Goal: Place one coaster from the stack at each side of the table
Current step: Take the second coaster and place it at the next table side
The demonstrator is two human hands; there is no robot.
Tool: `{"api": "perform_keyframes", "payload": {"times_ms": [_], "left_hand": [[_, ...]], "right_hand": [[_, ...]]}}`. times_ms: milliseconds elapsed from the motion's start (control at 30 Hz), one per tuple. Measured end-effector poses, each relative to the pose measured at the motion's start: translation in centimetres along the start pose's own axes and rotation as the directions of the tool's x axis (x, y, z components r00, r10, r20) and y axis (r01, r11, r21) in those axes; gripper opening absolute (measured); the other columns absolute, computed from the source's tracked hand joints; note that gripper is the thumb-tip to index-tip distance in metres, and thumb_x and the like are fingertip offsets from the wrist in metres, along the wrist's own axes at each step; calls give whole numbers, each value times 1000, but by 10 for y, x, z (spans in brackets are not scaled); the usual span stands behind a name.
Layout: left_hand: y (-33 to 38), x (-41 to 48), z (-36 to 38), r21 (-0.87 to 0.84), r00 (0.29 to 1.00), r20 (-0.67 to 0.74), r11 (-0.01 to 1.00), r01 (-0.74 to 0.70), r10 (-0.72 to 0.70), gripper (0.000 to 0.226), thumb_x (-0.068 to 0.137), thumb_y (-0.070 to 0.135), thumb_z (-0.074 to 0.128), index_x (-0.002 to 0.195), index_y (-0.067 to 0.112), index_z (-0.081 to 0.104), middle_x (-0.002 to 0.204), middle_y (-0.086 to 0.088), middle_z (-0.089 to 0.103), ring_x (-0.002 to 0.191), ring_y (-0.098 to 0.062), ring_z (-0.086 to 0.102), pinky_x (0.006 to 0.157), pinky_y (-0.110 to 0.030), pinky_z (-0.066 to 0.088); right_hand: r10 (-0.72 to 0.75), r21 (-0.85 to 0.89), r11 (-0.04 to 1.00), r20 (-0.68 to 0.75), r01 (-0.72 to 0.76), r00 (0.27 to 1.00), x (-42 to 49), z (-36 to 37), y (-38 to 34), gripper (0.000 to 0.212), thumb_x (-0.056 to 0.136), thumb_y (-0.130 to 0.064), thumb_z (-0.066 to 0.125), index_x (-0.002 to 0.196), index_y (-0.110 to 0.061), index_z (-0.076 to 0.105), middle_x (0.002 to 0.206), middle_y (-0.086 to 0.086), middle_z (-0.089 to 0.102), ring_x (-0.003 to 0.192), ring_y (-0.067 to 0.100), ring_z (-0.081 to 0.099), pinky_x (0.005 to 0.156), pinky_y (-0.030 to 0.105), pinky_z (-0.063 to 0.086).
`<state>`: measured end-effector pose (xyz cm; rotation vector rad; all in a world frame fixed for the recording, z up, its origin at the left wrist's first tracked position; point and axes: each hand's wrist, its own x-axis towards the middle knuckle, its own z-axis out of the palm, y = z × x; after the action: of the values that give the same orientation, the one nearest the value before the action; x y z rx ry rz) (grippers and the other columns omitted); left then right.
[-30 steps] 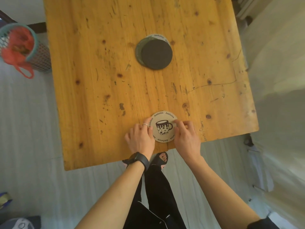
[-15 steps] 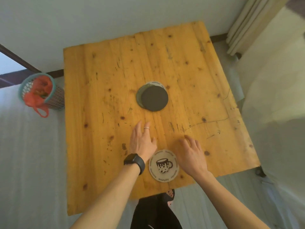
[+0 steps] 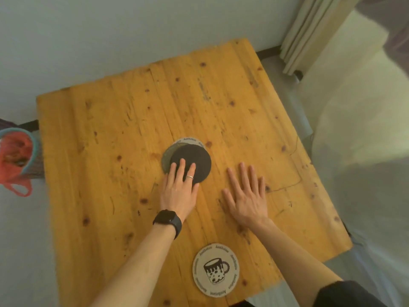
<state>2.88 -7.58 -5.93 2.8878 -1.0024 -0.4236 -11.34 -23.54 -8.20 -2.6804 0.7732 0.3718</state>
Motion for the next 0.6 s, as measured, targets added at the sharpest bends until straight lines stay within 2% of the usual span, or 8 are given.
{"api": "perform_keyframes", "payload": {"times_ms": [133, 200, 233, 300, 367, 433, 533, 600], "left_hand": [[-7, 4, -5, 2, 997, -32, 997, -74, 74, 41, 102, 29, 41, 142, 21, 47, 151, -11, 45, 140, -35, 40, 105, -48, 44], [-9, 6, -20, -108, 999, -30, 993, -43, 40, 38, 101, 16, 40, 138, 20, 49, 141, -8, 57, 132, -32, 51, 102, -46, 47], [-7, 6, -31, -176, 999, -50, 984, -14, 6, 37, 101, 15, 39, 137, 20, 49, 133, -7, 63, 123, -31, 58, 94, -44, 51], [6, 4, -56, -355, 990, -90, 932, 74, -112, 35, 104, 23, 34, 135, 21, 49, 124, -6, 68, 108, -31, 64, 74, -36, 53], [23, 0, -75, -548, 975, -15, 817, 179, -223, 39, 105, 31, 30, 137, 21, 48, 129, -6, 65, 112, -31, 62, 73, -30, 47], [46, -8, -95, -732, 965, 112, 637, 241, -236, 42, 105, 33, 29, 140, 18, 46, 135, -6, 59, 121, -28, 56, 85, -30, 46], [93, -28, -117, -867, 947, 270, 385, 318, -173, 45, 105, 31, 30, 145, 12, 39, 143, -3, 48, 131, -20, 47, 105, -35, 43], [127, -41, -122, -873, 906, 402, 243, 422, -132, 45, 106, 30, 30, 147, 12, 34, 140, -1, 45, 125, -17, 49, 99, -36, 47]], "right_hand": [[9, -4, 1000, 53, -9, 999, 3, -2, -1, 65, 99, -65, 10, 154, -41, -16, 164, -4, -25, 148, 22, -31, 121, 55, -10], [-1, 15, 1000, 120, -1, 993, 3, -10, -1, 66, 98, -67, 9, 153, -43, -18, 163, -4, -28, 146, 23, -34, 121, 55, -10], [-10, 28, 1000, 151, 6, 988, 3, -18, -1, 67, 98, -67, 11, 154, -42, -16, 163, -3, -27, 147, 24, -33, 121, 55, -9], [-4, 120, 992, 210, -22, 978, 3, -37, -3, 70, 97, -66, 18, 158, -38, -2, 167, -1, -14, 152, 26, -18, 123, 53, 0], [75, 343, 927, 223, -150, 972, -2, -62, -6, 70, 97, -66, 27, 157, -30, 20, 167, 3, 15, 153, 27, 12, 122, 48, 17], [195, 591, 750, 231, -297, 953, -16, -92, -2, 66, 96, -65, 37, 150, -25, 39, 154, 2, 44, 140, 24, 41, 112, 43, 35], [291, 838, 332, 346, -433, 892, -55, -138, 22, 54, 95, -62, 46, 138, -30, 50, 134, -5, 61, 112, 14, 63, 94, 39, 50], [301, 882, 157, 386, -445, 872, -82, -163, 48, 48, 94, -59, 53, 134, -32, 52, 123, -6, 68, 103, 16, 70, 89, 41, 56]]}}
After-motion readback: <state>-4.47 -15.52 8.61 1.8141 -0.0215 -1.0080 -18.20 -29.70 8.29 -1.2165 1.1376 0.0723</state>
